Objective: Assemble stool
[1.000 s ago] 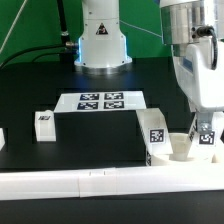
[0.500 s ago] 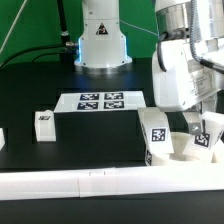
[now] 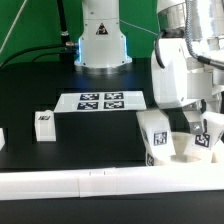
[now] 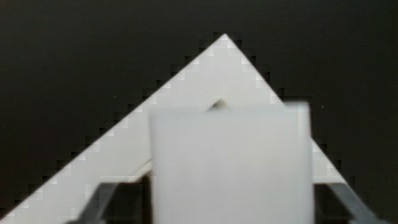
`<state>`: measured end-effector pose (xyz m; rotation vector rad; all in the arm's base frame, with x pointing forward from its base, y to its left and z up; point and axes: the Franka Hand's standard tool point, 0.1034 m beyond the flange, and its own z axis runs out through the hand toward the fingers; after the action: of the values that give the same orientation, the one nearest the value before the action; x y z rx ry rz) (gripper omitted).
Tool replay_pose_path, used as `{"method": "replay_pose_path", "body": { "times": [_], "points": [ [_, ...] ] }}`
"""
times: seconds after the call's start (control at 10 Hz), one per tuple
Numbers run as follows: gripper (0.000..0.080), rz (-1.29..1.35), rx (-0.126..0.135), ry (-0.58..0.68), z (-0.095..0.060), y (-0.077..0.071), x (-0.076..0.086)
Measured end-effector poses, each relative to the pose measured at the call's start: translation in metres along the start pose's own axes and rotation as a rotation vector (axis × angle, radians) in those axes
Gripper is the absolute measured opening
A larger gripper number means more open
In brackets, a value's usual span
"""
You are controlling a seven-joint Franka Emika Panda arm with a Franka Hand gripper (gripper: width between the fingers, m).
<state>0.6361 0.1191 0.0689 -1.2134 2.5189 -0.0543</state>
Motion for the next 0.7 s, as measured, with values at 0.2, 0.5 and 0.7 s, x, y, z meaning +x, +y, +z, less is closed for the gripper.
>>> {"method": "replay_pose_path", "body": {
  "times": [0.2, 0.5, 0.7],
  "points": [
    [0.0631, -0.167, -0.019, -0.003, -0.004, -0.001, -0.001],
    [0.0648, -0.622, -0.07, -0.039, -0.026, -0.001, -0.015],
    [0.0649, -0.792, -0.07, -0.033, -0.027, -0.001, -0.015]
  ]
}}
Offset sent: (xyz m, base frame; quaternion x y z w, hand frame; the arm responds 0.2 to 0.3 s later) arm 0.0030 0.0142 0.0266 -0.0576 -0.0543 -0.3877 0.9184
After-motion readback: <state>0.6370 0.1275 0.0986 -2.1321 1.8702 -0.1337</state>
